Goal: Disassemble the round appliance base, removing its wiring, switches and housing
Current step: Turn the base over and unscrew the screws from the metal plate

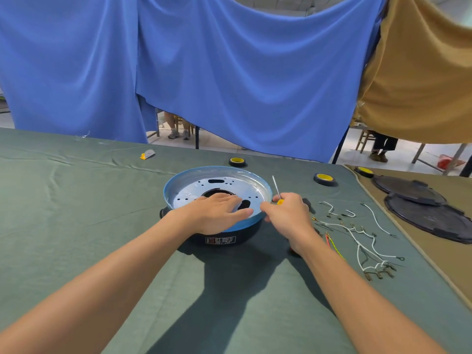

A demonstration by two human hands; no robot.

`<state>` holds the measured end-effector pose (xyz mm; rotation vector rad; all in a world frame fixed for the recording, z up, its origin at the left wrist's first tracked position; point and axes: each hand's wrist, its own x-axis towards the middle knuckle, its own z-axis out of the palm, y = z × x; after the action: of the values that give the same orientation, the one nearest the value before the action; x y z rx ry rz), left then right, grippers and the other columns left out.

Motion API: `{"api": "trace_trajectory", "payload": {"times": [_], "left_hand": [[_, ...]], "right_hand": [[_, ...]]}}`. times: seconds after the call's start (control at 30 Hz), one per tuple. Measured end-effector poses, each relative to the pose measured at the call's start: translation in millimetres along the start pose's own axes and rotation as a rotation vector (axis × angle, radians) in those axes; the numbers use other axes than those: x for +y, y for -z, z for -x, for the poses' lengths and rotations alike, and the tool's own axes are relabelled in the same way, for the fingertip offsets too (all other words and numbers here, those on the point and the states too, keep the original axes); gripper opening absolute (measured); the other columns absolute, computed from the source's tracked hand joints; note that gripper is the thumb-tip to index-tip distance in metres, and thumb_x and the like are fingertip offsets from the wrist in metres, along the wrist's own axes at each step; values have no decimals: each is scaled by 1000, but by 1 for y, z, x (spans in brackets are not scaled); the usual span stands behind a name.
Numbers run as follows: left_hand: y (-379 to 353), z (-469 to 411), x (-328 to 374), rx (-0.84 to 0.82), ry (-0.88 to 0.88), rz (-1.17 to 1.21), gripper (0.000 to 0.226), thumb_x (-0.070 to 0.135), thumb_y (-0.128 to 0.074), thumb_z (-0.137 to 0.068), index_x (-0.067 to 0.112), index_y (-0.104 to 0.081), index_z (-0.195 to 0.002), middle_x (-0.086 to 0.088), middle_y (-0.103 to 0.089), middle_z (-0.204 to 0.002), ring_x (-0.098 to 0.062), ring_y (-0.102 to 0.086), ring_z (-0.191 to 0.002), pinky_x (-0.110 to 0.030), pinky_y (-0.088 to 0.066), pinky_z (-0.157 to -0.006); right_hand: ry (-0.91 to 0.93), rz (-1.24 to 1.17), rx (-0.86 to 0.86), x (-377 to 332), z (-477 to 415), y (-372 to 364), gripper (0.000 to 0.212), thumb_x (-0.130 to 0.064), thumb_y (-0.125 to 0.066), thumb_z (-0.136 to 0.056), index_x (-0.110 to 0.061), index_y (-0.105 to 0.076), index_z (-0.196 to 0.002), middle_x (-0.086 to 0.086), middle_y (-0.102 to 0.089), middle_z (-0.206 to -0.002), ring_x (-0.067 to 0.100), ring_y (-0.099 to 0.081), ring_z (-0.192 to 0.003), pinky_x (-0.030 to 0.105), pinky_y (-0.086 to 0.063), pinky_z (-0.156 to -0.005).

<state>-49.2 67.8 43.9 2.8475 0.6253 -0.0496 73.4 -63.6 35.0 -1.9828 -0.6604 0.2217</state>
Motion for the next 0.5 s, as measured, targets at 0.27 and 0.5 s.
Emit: {"api": "trace_trajectory", "payload": {"times": [0.27,0.5], "left_hand": [[-6,-5,37,-161,142,-13,56,39,-13,-103,12,-19,-152,-23,-22,-150,-43,-9,-144,-57,-17,-114],[6,-23,17,-21,52,6,54,60,-37,-96,14,-49,-121,-7,-48,-120,-29,-46,-112,-47,-37,-92]], "right_hand": [[8,-27,-122,-7,-17,9,5,-8,-58,-76,-9,-62,-79,7,-51,-64,19,-39,-57,28,-31,-51],[103,258,-329,-17,-30,39,10,-28,-48,-93,-19,-50,-92,6,-62,-84,16,-43,-60,30,-37,-53]]}}
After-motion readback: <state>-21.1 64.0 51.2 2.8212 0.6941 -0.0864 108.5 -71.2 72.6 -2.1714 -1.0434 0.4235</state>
